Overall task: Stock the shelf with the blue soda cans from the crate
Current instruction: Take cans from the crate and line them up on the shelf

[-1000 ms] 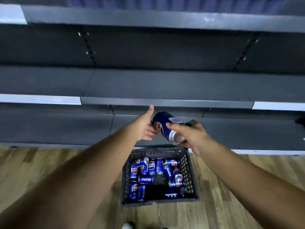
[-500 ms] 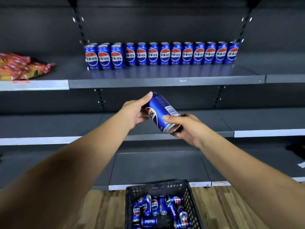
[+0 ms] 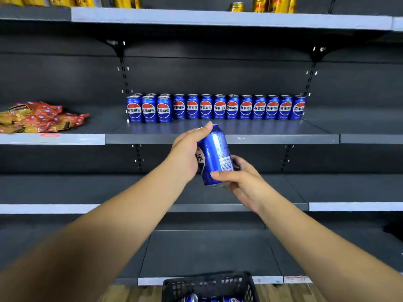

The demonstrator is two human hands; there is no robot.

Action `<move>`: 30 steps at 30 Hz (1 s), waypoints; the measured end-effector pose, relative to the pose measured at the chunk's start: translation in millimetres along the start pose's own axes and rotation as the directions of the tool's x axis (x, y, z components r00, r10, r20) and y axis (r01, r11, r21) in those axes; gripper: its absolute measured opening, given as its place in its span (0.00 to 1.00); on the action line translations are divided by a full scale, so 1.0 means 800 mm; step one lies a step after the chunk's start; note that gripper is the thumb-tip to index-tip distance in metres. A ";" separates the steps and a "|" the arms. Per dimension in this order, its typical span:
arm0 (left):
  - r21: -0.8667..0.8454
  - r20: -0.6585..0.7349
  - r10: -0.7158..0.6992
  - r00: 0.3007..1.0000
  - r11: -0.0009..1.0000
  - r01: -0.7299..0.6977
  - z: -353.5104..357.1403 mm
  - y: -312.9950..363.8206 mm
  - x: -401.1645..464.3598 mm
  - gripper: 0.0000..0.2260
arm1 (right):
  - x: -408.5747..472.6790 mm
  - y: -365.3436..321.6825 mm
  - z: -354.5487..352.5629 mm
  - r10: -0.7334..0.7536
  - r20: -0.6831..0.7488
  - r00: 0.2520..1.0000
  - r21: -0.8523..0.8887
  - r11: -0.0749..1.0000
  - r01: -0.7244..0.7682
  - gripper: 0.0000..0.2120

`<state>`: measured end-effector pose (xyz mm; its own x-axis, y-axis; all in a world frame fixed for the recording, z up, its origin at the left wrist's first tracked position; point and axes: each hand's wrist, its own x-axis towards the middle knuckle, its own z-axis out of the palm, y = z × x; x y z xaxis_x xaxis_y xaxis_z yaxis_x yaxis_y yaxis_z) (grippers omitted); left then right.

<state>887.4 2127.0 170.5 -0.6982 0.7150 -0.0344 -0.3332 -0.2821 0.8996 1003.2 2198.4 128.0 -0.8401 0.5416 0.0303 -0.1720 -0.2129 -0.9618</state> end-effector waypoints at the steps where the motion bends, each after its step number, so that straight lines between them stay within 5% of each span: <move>1: 0.021 0.002 0.003 1.000 1.000 -0.003 0.000 0.001 -0.003 0.29 | -0.001 -0.001 0.003 -0.011 0.011 1.000 -0.015 1.000 0.011 0.29; 11: 0.104 0.046 0.111 0.993 0.988 -0.115 -0.014 0.016 -0.009 0.07 | -0.002 0.006 0.016 -0.051 0.090 0.995 -0.090 0.994 0.059 0.35; 19: 0.099 0.032 0.097 0.995 0.990 -0.100 -0.025 0.016 -0.016 0.10 | -0.009 0.009 0.033 0.004 0.121 0.993 -0.106 0.994 0.009 0.27; 27: 0.041 -0.025 0.099 0.995 0.994 -0.097 -0.021 0.024 -0.022 0.36 | -0.024 0.002 0.070 -0.218 -0.137 0.966 -0.256 0.950 0.179 0.23; 30: 0.024 -0.010 0.096 0.995 0.995 -0.095 -0.018 0.026 -0.023 0.27 | -0.023 0.005 0.076 -0.283 -0.179 0.942 -0.352 0.913 0.208 0.25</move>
<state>883.9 2098.8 183.1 -0.7335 0.6780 0.0474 -0.2500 -0.3340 0.9088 986.4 2137.9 140.0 -0.6507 0.7162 0.2523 -0.1505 0.2041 -0.9673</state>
